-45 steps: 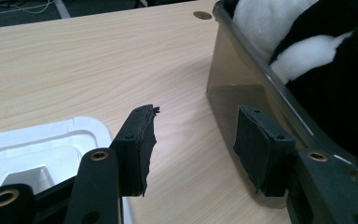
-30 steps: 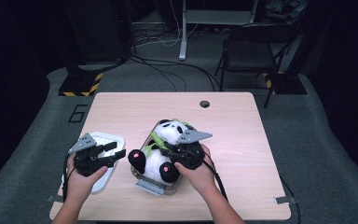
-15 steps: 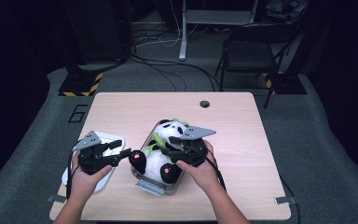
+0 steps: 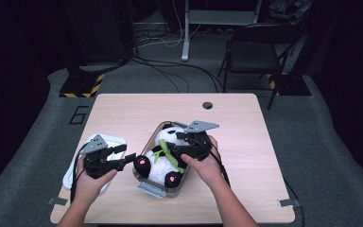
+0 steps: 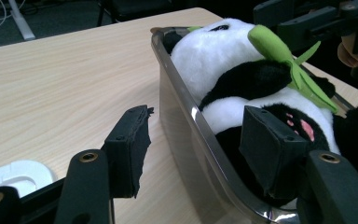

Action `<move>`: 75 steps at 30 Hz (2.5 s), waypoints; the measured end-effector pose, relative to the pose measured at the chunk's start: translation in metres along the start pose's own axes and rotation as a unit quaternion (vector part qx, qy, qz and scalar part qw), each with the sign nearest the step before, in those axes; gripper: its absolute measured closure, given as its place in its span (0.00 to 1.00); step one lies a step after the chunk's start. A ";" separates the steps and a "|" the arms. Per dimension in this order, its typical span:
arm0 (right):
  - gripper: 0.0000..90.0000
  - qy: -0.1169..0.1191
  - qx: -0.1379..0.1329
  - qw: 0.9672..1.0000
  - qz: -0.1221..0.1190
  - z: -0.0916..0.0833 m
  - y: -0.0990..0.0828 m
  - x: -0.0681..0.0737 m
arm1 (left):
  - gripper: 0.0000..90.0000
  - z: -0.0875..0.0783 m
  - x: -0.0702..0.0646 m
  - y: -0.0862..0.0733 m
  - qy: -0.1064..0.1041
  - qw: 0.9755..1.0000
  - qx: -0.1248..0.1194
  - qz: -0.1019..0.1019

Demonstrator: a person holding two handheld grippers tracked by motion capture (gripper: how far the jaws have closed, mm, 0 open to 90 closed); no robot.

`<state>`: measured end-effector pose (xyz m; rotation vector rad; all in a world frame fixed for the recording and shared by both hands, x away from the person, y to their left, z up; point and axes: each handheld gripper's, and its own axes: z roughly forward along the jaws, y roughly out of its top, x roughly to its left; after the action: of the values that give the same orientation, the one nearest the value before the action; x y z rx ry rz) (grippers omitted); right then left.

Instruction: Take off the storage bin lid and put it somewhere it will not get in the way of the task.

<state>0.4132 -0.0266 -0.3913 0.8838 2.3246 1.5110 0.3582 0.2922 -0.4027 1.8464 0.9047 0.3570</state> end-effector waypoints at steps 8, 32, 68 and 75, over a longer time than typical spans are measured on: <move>0.51 -0.012 0.016 1.000 0.007 0.007 -0.006 -0.004 | 0.46 0.002 0.001 -0.004 -0.001 1.000 0.006 -0.003; 0.53 -0.016 0.024 0.999 0.013 0.008 -0.012 -0.004 | 0.44 0.004 -0.005 0.002 -0.023 1.000 -0.013 -0.005; 0.52 -0.005 0.040 0.999 0.002 0.013 -0.024 0.007 | 0.44 0.023 -0.004 -0.019 -0.019 0.998 0.052 -0.011; 0.52 -0.003 0.040 0.999 0.001 0.013 -0.025 0.007 | 0.44 0.024 -0.004 -0.019 -0.019 0.998 0.054 -0.014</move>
<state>0.4048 -0.0196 -0.4187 0.9088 2.3966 1.4223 0.3626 0.2775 -0.4298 1.9313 0.9398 0.2590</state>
